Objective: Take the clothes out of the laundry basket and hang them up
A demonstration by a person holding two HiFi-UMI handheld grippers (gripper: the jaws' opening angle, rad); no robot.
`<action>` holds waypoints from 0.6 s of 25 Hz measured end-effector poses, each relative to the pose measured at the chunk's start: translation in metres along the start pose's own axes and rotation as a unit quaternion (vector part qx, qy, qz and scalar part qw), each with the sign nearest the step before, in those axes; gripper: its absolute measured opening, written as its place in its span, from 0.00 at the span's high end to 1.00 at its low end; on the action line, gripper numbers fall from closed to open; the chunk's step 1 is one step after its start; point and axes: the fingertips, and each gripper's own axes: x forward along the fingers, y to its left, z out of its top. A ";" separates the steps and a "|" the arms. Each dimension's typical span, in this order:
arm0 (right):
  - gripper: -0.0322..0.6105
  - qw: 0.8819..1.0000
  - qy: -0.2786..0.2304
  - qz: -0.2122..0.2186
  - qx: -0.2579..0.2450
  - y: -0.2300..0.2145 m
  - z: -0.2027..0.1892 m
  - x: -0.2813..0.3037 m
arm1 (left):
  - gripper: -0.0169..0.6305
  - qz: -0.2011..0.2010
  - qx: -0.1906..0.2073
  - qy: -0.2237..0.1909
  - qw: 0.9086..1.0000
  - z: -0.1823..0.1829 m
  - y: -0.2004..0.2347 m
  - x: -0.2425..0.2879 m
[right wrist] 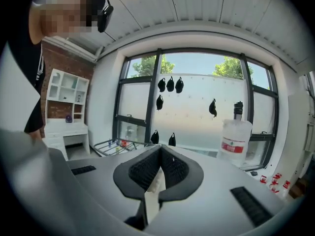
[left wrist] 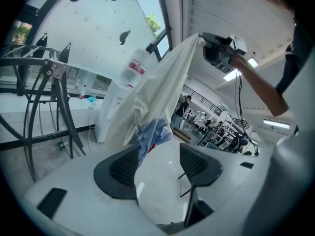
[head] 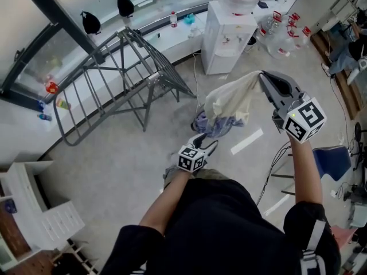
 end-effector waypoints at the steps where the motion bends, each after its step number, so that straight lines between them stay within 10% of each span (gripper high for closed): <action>1: 0.95 1.000 -0.005 0.002 -0.001 0.003 0.009 -0.003 | 0.60 0.000 0.007 0.008 1.000 -0.001 -0.005 0.005; 8: 0.95 0.999 -0.032 0.002 -0.008 0.022 0.061 -0.008 | 0.60 0.001 0.091 0.062 0.994 -0.011 -0.025 0.043; 15: 0.95 0.998 -0.060 0.018 -0.005 0.031 0.084 -0.013 | 0.59 0.058 0.084 0.084 0.991 -0.011 -0.005 0.050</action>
